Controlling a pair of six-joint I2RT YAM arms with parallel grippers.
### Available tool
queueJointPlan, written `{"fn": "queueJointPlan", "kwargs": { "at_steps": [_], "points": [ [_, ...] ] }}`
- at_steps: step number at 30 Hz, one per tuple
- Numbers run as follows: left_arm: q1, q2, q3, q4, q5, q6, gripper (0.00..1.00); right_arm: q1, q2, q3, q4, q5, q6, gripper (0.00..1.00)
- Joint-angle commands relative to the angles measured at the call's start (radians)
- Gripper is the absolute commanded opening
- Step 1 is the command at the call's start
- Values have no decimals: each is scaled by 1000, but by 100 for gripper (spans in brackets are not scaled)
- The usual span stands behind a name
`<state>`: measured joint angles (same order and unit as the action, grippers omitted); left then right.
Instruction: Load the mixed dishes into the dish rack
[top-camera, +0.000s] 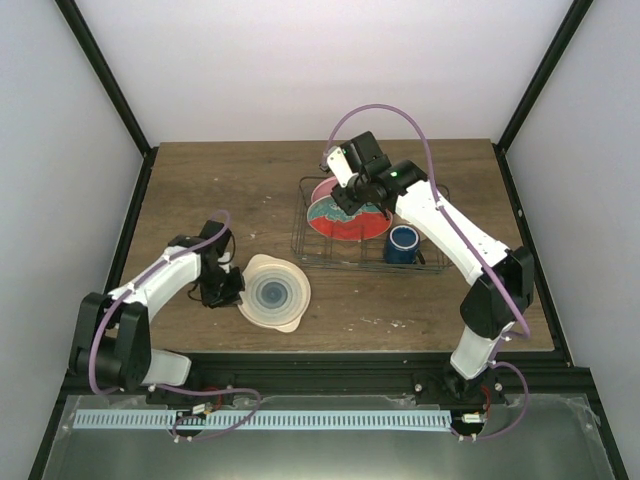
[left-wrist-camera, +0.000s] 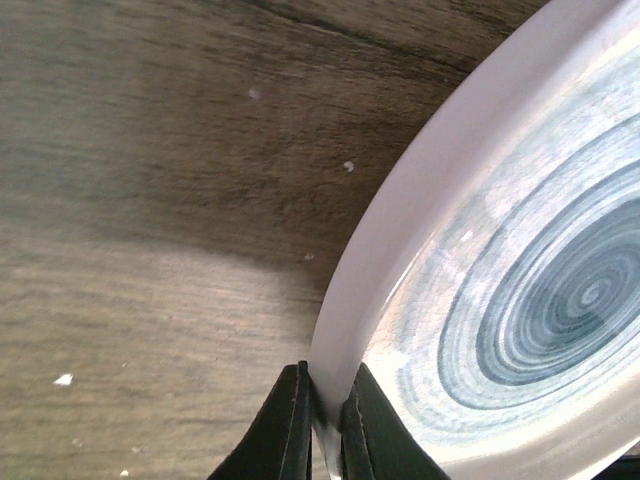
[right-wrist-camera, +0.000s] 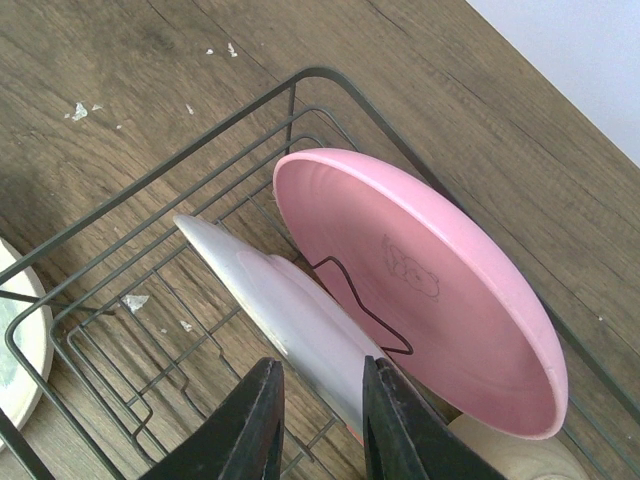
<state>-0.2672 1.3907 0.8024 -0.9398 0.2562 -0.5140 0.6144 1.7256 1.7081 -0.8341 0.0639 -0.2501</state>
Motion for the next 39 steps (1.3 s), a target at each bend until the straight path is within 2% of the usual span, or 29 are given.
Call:
{"fn": "queueJointPlan", "kwargs": {
  "at_steps": [1,11,22,31,39],
  "points": [
    [32,-81,59,-39,45,-31,0,9,11,6,-3,-27,-6,24],
    [93,-214,52,-135,89,-51,0,7,19,-19,8,-124,7,25],
    [132,-314,103,-241,54,-58,0,7,57,-25,31,-286,33,38],
    [135,-313,162,-280,37,-56,0,-3,49,-5,33,-188,-5,40],
    [135,-275,277,-329,47,-30,0,-25,47,53,36,-215,-4,61]
  ]
}}
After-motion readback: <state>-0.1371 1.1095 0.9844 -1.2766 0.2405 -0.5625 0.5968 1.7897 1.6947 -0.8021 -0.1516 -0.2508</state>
